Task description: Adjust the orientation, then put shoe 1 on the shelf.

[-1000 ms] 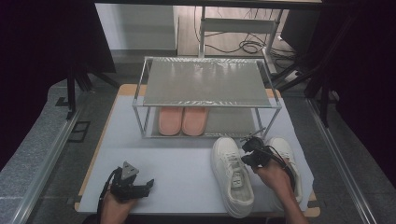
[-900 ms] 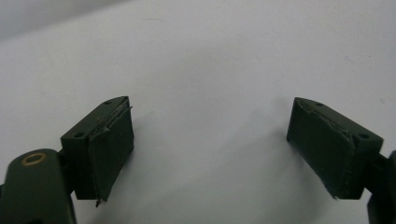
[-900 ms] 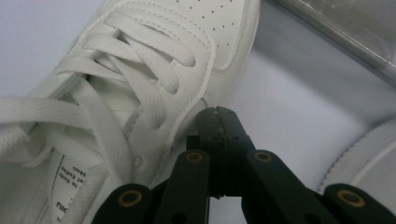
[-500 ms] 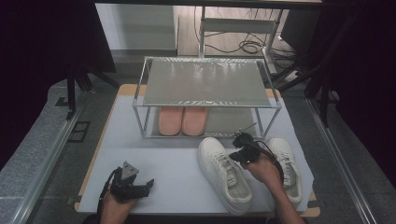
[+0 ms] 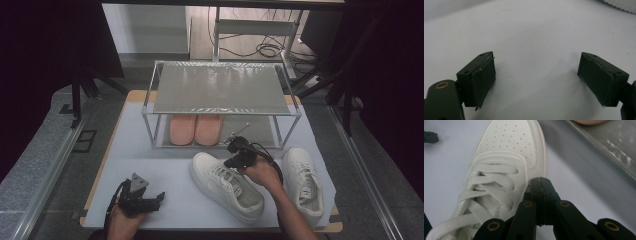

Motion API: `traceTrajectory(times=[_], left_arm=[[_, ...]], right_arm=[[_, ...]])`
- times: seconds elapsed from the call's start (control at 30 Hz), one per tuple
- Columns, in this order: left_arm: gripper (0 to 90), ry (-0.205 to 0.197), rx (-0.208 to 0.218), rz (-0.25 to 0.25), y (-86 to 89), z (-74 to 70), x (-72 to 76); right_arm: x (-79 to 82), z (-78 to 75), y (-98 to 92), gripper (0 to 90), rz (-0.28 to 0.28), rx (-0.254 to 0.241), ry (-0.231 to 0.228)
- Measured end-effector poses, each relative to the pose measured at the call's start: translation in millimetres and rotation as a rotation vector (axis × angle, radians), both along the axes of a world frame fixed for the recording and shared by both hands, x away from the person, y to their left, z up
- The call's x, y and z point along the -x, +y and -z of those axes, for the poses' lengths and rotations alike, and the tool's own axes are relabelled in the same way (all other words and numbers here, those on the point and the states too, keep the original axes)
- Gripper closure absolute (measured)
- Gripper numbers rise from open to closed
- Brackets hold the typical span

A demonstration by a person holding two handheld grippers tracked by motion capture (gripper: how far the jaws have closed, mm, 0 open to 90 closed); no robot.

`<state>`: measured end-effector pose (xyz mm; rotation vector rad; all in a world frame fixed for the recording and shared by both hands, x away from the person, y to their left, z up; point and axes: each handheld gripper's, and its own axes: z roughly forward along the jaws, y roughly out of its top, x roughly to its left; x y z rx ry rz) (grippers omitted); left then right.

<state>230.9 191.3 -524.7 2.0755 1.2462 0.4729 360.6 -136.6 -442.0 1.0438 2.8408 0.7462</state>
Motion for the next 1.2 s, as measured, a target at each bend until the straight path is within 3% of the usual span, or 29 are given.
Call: traceTrajectory(times=[0.27, 0.4, 0.87, 1.2], left_arm=[[14.7, -0.001, -0.001, 0.0, -0.1, 0.0, 0.2], [14.7, -0.001, 0.0, 0.0, 0.0, 0.1, 0.2], [14.7, -0.002, -0.001, 0.0, -0.1, 0.0, 0.2], [14.8, -0.004, -0.003, 0.001, 0.0, 0.0, 0.3]], right_arm=[[-1.6, 0.2, 34.6, 90.0, -0.084, -0.008, 0.0], [-1.8, -1.9, 39.2, 89.8, -0.1, -0.012, -0.01], [11.1, -25.0, -13.2, 73.0, -0.056, -0.017, -0.069], [29.1, -34.1, -39.2, 69.8, -0.044, -0.04, -0.075]])
